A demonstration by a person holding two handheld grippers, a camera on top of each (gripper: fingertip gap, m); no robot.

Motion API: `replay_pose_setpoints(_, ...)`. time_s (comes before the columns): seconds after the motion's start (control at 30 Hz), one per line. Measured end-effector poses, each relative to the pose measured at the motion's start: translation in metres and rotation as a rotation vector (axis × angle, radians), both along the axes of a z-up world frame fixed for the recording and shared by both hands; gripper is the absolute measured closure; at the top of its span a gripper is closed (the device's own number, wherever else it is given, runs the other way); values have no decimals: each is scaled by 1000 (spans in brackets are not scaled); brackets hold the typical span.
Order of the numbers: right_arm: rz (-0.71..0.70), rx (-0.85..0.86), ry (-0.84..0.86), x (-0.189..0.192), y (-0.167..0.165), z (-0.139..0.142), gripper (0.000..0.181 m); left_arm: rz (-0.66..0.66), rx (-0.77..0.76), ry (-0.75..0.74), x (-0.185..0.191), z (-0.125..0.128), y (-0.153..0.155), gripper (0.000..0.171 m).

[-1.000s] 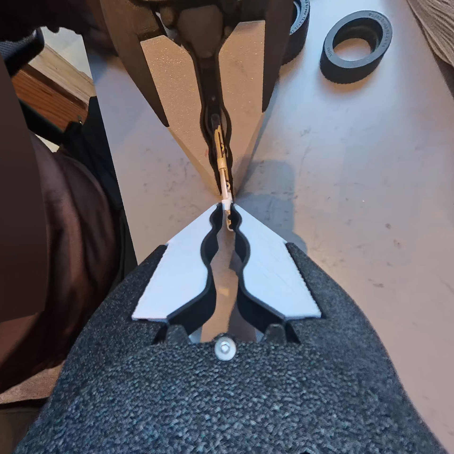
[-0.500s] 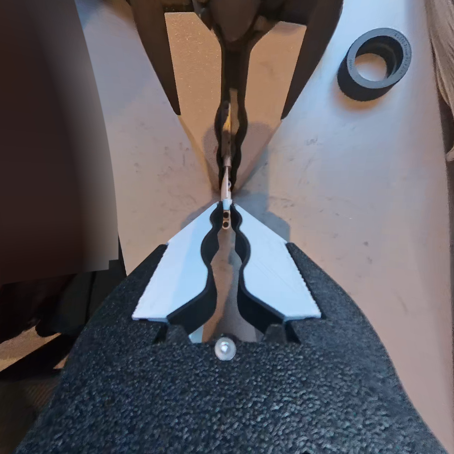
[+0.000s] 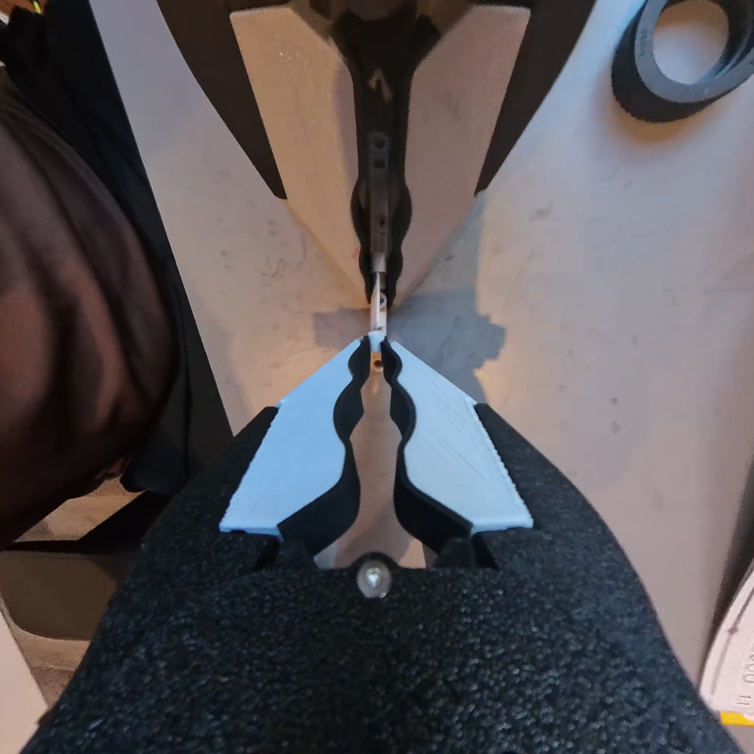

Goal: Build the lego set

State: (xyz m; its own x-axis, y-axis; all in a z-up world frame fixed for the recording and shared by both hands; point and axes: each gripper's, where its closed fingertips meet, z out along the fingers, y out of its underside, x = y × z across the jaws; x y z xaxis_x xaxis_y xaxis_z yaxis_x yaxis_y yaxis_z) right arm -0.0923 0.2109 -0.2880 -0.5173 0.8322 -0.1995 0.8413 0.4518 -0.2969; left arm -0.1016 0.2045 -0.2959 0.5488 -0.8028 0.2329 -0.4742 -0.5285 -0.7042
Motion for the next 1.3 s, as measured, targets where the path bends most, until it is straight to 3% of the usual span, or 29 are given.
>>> replay_pose_setpoints(0.2, 22, 102, 51, 3, 4, -3, 175, 47, -30, -24, -1, 0, 2, 166)
replay_pose_setpoints(0.4, 26, 142, -11, 0, 7, 7, 174, 61, -24, -22, 0, 0, 3, 167)
replay_pose_setpoints(0.57, -96, 29, -21, 3, 8, 11, 174, 72, 6, -4, 1, 1, 3, 167)
replay_pose_setpoints(0.77, -293, -179, 157, 4, 7, 20, 174, 54, 41, 7, 2, 3, 1, 159)
replay_pose_setpoints(0.93, -310, -192, 230, 8, 6, 25, 174, 65, 65, -59, 1, 14, 2, 159)
replay_pose_setpoints(1.07, -332, -241, 275, 5, 4, 31, 174, 61, 172, -109, 6, 30, 5, 160)
replay_pose_setpoints(1.3, -353, -334, 316, 1, 0, 38, 174, 45, 275, -89, 17, 37, 7, 167)
